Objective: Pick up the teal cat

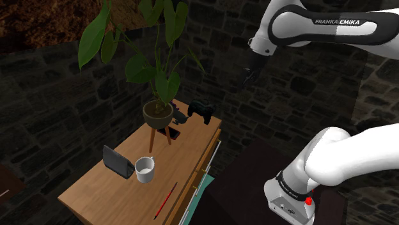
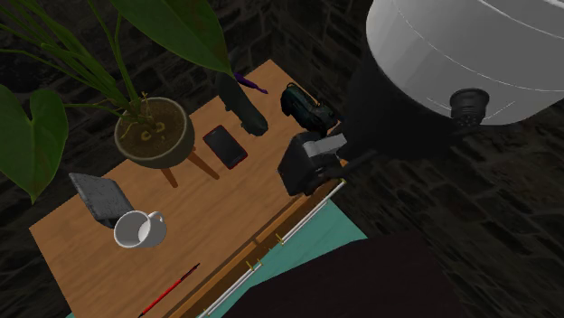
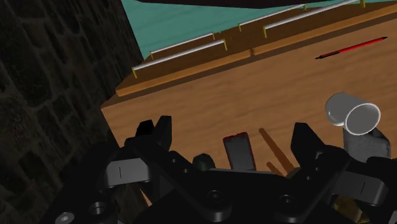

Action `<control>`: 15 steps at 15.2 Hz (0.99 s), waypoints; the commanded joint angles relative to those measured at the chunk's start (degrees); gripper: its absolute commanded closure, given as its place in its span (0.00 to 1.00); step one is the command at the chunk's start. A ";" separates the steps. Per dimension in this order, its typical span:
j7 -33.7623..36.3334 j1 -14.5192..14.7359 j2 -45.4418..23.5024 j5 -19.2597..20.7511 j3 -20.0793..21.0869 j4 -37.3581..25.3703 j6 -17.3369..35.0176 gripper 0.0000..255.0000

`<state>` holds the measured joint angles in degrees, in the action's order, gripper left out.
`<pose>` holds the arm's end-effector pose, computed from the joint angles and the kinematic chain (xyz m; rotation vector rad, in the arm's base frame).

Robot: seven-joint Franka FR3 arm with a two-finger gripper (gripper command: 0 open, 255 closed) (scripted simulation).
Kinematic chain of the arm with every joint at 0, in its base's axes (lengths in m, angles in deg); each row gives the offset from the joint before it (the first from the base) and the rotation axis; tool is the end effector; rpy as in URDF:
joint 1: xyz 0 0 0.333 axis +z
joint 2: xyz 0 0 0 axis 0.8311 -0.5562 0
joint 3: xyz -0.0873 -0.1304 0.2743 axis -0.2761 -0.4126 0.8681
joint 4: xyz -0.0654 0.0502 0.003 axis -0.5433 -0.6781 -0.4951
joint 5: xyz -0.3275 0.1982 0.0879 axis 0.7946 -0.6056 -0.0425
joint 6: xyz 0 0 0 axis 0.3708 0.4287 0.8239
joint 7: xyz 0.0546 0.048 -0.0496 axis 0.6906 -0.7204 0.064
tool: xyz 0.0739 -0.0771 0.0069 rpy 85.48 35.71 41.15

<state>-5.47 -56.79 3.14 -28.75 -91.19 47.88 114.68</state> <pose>0.3750 -0.0392 0.5173 -3.0396 -0.0278 0.0063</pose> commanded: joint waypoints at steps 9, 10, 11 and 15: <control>-11.17 0.63 -20.42 -2.98 -5.61 -4.64 15.84 0.00; -12.38 0.71 -22.61 -3.66 -6.03 -5.55 17.05 0.00; -13.63 0.77 -24.83 -4.41 -6.41 -6.55 18.19 0.00; -18.72 0.67 -33.89 -7.98 -7.42 -11.39 21.90 0.00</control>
<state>-22.81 -56.01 -28.94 -35.90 -98.35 37.16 135.54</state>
